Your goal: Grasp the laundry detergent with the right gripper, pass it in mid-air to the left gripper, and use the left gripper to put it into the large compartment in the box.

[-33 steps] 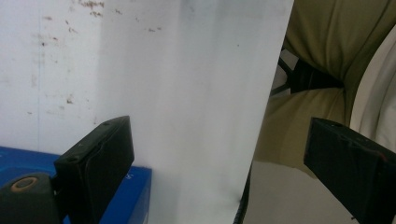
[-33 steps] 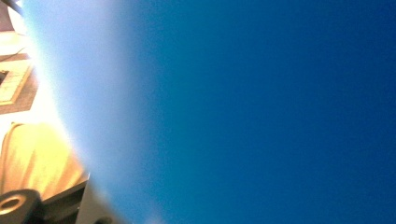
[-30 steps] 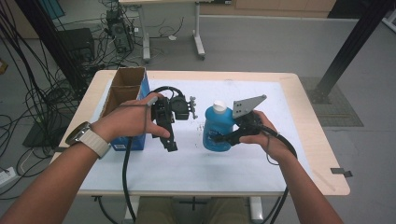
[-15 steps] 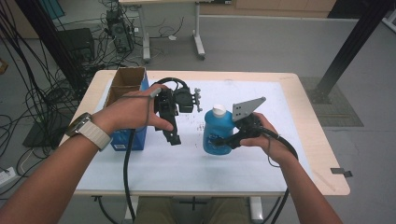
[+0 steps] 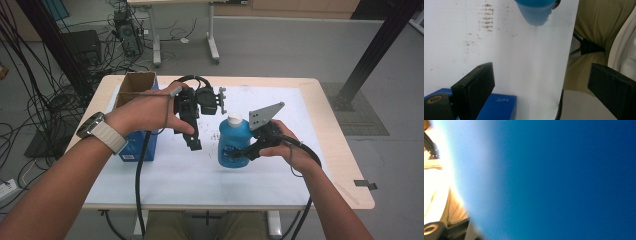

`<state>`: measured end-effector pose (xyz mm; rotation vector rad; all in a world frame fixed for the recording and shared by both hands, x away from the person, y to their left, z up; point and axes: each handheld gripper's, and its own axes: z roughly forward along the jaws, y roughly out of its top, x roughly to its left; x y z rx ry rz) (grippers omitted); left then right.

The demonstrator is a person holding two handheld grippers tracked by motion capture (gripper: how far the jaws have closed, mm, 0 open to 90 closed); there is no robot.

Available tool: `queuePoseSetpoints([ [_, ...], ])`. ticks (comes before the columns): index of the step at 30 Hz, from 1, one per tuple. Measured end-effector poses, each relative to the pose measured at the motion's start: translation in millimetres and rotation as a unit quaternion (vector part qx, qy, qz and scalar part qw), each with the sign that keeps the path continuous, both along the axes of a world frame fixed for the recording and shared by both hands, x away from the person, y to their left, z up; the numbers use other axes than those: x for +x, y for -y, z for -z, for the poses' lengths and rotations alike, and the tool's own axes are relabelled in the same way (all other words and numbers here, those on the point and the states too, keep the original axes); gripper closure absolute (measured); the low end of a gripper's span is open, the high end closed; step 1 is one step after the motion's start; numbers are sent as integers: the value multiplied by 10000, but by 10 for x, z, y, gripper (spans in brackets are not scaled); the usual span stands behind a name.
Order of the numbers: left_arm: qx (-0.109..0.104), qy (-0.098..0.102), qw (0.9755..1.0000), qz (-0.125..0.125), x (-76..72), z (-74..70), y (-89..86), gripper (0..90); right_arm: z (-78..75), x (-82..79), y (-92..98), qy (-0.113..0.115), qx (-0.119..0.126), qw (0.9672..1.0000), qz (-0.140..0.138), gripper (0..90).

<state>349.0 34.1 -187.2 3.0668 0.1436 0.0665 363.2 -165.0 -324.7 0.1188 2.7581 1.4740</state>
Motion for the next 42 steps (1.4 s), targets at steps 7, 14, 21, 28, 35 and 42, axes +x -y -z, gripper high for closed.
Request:
queuePoseSetpoints([
  [7, 23, 20, 10000, 46, 4, -82, 88, 74, -27, 14, -53, -5, -28, 9999, -157, 431],
  [14, 53, 14, 9999, 108, 18, -137, 176, 74, -34, 24, -92, -14, -60, 9998, -209, 432],
  [21, 68, 19, 9999, 153, 29, -183, 271, 74, -15, 32, -136, -34, -101, 9996, -243, 432],
  [28, 20, 17, 9999, 168, 56, -187, 330, 74, -9, 42, -158, -51, -95, 9995, -290, 432],
  [35, -29, -4, 9998, 186, 75, -179, 375, 74, -3, 50, -173, -55, -87, 9995, -313, 432],
  [42, -83, -36, 9997, 221, 87, -163, 413, 75, -9, 54, -176, -80, -73, 9994, -320, 432],
])
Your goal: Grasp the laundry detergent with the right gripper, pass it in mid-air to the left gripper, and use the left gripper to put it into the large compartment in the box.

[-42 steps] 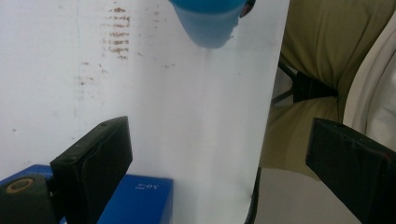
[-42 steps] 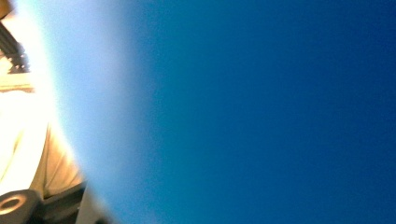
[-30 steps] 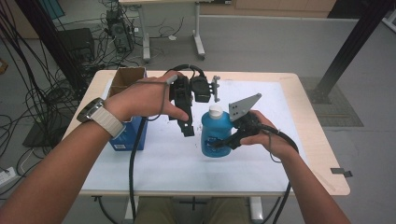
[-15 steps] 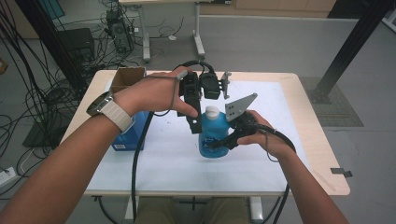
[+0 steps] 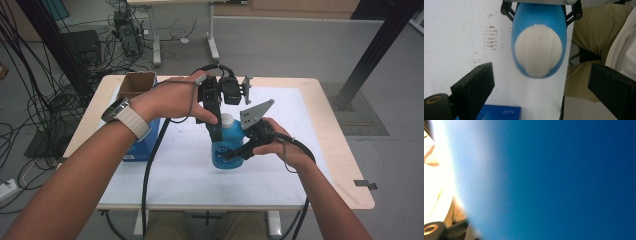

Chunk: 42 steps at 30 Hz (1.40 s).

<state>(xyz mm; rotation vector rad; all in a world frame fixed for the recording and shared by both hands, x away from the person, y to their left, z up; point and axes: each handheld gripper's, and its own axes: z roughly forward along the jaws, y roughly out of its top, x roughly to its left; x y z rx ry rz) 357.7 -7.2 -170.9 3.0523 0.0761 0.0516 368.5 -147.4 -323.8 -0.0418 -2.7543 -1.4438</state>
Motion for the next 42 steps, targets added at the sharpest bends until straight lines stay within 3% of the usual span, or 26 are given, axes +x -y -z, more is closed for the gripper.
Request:
queuePoseSetpoints([
  [18, -104, -34, 9999, -19, 36, 88, 60, 76, 1, -5, -26, -33, -3, 10000, -74, 432],
  [42, -58, -36, 10000, -8, 8, 121, 95, 83, 24, 0, -28, -62, -18, 10000, -61, 432],
])
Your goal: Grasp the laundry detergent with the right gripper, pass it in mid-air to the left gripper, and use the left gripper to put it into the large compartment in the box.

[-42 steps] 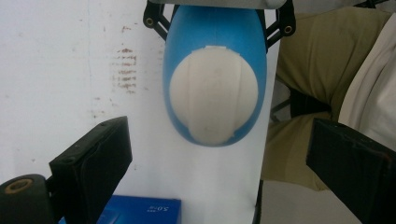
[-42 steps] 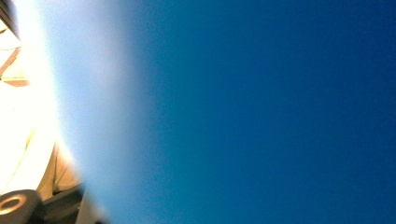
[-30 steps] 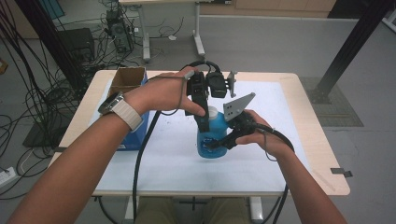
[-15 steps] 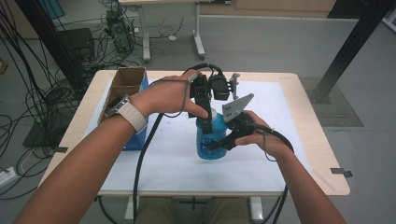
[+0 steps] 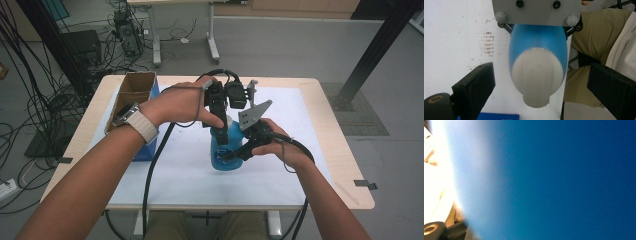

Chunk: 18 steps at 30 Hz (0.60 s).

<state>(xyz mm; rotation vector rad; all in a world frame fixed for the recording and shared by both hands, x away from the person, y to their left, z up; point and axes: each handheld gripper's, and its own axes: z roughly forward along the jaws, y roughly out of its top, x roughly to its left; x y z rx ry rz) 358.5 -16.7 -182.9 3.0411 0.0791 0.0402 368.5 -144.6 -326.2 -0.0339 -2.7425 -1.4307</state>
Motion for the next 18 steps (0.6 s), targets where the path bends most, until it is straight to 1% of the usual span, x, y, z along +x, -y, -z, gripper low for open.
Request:
queuePoseSetpoints([
  [10, -18, 35, 10000, -20, -5, -5, -18, 83, 5, 3, -3, -24, -13, 10000, 5, 432],
  [18, 10, 47, 10000, 5, -11, -4, -15, 87, 6, 6, -4, -16, -11, 10000, 7, 431],
])
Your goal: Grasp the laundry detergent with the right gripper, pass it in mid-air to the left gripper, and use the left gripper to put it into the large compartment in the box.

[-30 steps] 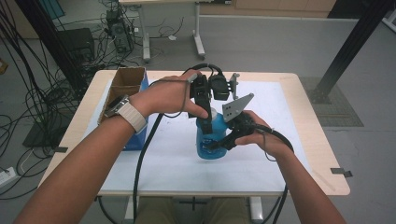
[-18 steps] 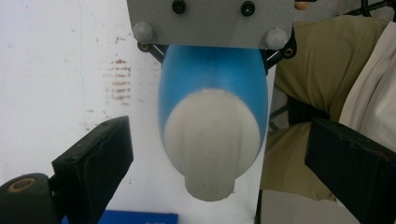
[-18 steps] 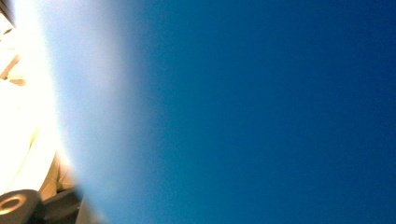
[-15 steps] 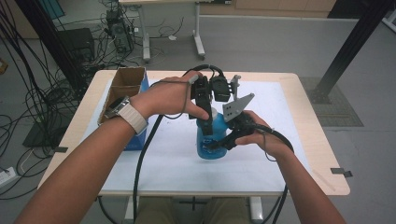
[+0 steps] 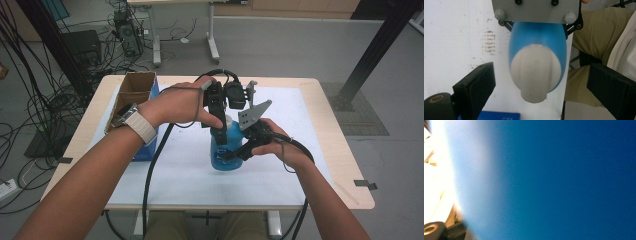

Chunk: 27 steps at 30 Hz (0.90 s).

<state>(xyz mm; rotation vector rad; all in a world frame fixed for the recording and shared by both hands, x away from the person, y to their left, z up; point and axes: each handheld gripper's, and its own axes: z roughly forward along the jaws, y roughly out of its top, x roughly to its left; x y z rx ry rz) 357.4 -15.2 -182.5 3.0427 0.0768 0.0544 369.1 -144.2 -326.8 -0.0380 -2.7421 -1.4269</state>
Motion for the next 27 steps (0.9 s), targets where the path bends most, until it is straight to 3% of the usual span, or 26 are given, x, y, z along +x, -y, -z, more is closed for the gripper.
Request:
queuePoseSetpoints([
  [27, -5, -28, 10000, -22, -2, 16, -10, 89, 6, 3, 4, -12, -22, 10000, 8, 431],
])
